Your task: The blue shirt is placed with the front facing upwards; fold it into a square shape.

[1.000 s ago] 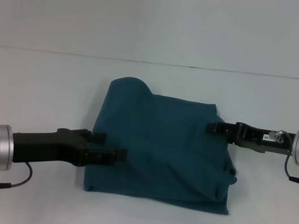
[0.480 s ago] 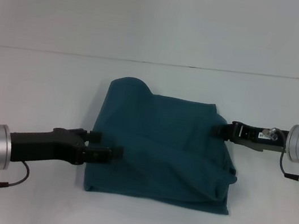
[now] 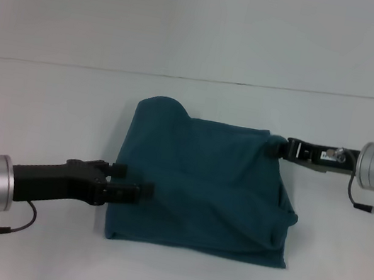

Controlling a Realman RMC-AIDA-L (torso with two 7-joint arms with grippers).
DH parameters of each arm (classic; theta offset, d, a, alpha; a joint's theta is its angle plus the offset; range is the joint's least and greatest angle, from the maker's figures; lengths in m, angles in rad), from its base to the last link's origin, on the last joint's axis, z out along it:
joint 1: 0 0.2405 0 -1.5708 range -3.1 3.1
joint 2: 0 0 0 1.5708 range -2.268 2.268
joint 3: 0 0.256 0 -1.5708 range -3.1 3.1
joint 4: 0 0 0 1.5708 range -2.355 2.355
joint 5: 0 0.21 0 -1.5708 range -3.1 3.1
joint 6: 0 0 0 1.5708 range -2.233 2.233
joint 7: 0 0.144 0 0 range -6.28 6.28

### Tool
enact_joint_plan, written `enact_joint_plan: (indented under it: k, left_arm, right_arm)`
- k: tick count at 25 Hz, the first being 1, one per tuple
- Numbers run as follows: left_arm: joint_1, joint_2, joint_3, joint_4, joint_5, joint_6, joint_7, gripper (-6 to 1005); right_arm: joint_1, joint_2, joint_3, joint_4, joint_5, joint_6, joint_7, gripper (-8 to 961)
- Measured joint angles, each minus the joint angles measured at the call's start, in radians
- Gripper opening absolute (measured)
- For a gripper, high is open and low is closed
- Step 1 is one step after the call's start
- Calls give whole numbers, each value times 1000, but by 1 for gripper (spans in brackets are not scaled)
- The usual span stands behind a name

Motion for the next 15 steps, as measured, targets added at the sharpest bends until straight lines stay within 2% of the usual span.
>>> enact_joint_plan:
  k: [2, 15]
  left_arm:
    - [-1, 0, 0, -1, 0, 0, 0, 936]
    - [-4, 0, -2, -1, -7, -4, 2, 937]
  right_arm:
    - [7, 2, 0, -12, 5, -2, -5, 12]
    - [48, -2, -33, -121, 10, -31, 8, 57]
